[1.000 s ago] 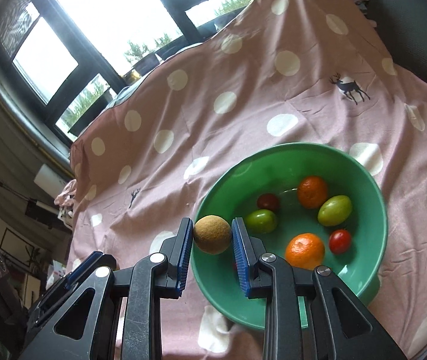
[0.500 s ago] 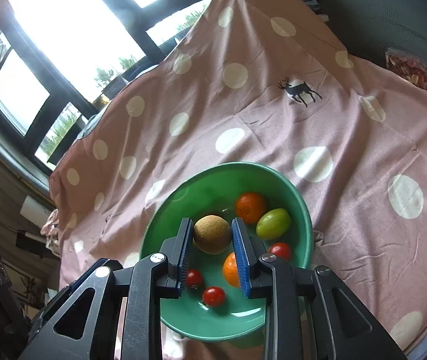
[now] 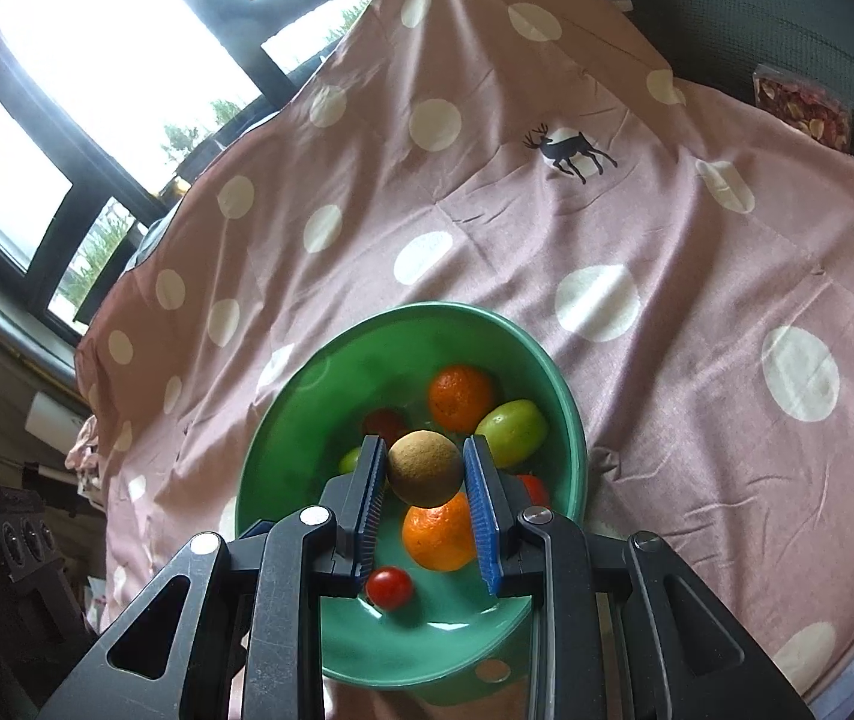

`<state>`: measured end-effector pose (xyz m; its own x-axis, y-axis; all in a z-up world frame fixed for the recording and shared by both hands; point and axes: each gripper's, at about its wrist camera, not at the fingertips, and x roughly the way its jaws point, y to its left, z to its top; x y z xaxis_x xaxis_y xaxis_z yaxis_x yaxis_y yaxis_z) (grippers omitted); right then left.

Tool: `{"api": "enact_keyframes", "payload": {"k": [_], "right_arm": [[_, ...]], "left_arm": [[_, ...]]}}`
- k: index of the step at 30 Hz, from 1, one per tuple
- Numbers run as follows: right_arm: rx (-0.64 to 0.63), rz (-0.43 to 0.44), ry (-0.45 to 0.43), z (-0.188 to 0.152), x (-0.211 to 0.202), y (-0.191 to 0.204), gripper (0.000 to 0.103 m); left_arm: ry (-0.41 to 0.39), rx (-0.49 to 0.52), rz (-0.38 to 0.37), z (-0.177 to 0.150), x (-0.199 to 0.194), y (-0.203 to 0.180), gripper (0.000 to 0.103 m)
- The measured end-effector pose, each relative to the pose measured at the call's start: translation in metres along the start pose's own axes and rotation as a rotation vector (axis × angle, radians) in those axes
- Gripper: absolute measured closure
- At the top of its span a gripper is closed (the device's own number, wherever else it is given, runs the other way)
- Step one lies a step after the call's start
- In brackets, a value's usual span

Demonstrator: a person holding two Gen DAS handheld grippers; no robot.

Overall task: Organize fruits
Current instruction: 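Carry both tan round fruits with both grippers over the green bowl, then lower the tan fruits into the green bowl and open both grippers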

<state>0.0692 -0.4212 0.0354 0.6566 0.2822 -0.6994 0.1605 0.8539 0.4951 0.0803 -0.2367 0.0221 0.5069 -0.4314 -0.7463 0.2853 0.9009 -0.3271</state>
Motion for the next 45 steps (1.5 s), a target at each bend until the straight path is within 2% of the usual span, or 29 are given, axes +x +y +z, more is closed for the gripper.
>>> {"api": "enact_keyframes", "payload": {"k": [4,15,16,17,19,21,23,26,28,30,34,39,45], "right_arm": [[0.0,0.019,0.014,0.0,0.002,-0.001,0.074],[-0.016,-0.012,0.016,0.0,0.004,0.0,0.074],[-0.016,-0.007,0.016,0.0,0.004,0.001,0.074],[-0.015,-0.004,0.016,0.0,0.004,0.001,0.074],[-0.017,-0.004,0.022,0.0,0.004,0.002,0.074],[-0.017,-0.01,0.03,0.0,0.005,0.002,0.062],[-0.02,-0.018,0.023,-0.001,0.003,0.003,0.042],[-0.031,-0.019,0.001,-0.001,-0.003,0.008,0.031],[-0.038,-0.011,-0.022,-0.001,-0.009,0.01,0.026],[-0.048,-0.009,-0.043,-0.001,-0.015,0.013,0.025],[-0.058,-0.027,-0.074,0.0,-0.024,0.017,0.022],[-0.065,-0.052,-0.093,-0.001,-0.03,0.019,0.021],[-0.064,-0.069,-0.098,-0.001,-0.031,0.018,0.021]], "left_arm": [[0.017,0.003,0.004,-0.001,0.006,-0.001,0.077],[0.036,-0.014,-0.007,0.0,0.009,0.0,0.077],[0.034,-0.014,-0.004,0.0,0.008,-0.001,0.071],[0.031,-0.006,0.003,0.0,0.006,-0.003,0.058],[0.01,0.016,0.026,0.0,0.0,-0.006,0.039],[-0.011,0.035,0.046,-0.001,-0.006,-0.009,0.033],[-0.016,0.039,0.056,-0.001,-0.012,-0.01,0.025],[-0.029,0.023,0.058,0.0,-0.022,-0.008,0.016],[-0.04,0.013,0.054,0.001,-0.03,-0.006,0.016],[-0.048,0.002,0.046,0.001,-0.037,-0.005,0.014],[-0.078,-0.007,0.045,0.001,-0.049,-0.004,0.003],[-0.095,-0.006,0.047,0.001,-0.057,-0.004,0.003],[-0.11,-0.007,0.086,-0.001,-0.059,-0.004,0.003]]}}
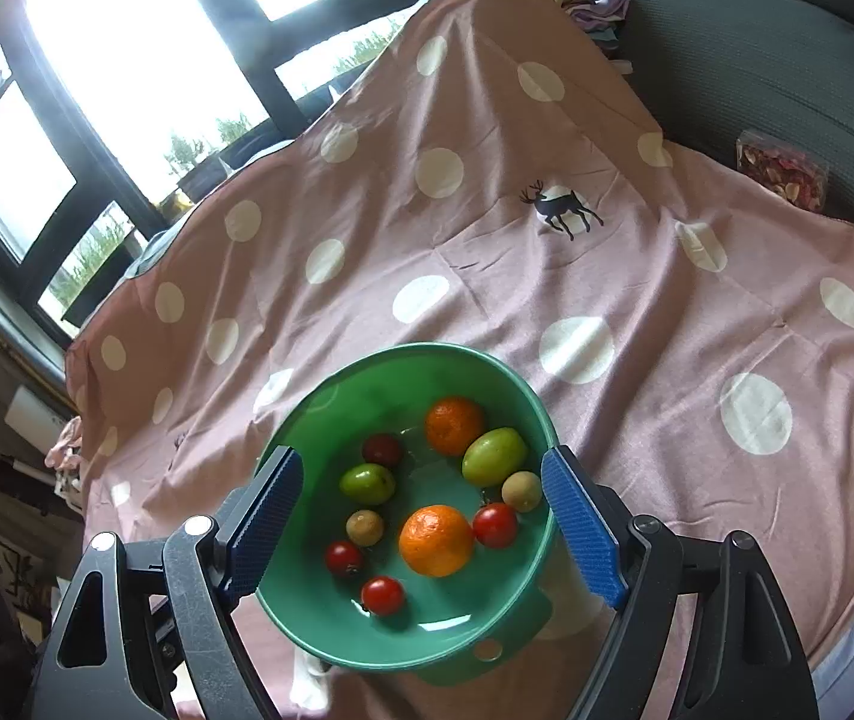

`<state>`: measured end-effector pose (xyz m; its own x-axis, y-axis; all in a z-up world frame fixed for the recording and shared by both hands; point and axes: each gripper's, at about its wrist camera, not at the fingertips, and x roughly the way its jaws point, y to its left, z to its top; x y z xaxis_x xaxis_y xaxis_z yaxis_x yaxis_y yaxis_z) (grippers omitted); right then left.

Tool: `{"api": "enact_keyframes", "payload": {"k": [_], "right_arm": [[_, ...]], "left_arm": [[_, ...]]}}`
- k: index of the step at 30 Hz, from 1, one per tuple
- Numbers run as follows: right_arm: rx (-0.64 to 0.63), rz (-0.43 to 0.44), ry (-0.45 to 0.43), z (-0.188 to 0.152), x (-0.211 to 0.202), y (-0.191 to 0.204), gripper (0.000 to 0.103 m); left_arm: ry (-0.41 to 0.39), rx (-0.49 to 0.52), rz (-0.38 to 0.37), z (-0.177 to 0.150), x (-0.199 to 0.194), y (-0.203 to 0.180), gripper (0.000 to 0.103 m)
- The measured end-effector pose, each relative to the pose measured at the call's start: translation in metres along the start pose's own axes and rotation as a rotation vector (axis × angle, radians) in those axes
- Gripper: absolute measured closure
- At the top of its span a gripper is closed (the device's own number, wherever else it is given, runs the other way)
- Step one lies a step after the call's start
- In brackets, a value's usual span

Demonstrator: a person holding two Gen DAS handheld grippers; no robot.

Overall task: Organize fruits
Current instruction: 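Lower the tan fruits into the green bowl and open both grippers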

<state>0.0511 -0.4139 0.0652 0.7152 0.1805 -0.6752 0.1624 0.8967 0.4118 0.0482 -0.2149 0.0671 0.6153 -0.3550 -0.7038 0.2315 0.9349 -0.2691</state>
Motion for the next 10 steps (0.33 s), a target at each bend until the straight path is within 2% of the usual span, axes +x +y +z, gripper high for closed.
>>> {"api": "enact_keyframes", "payload": {"k": [3,10], "right_arm": [[-0.001,-0.005,0.002,0.0,0.0005,0.0001,0.021],[0.008,-0.02,0.005,0.0005,0.0005,-0.0023,0.021]], "left_arm": [[-0.024,0.015,0.018,-0.0008,-0.0033,-0.0005,0.003],[-0.016,0.01,0.012,-0.0016,-0.0055,0.0018,0.003]]}}
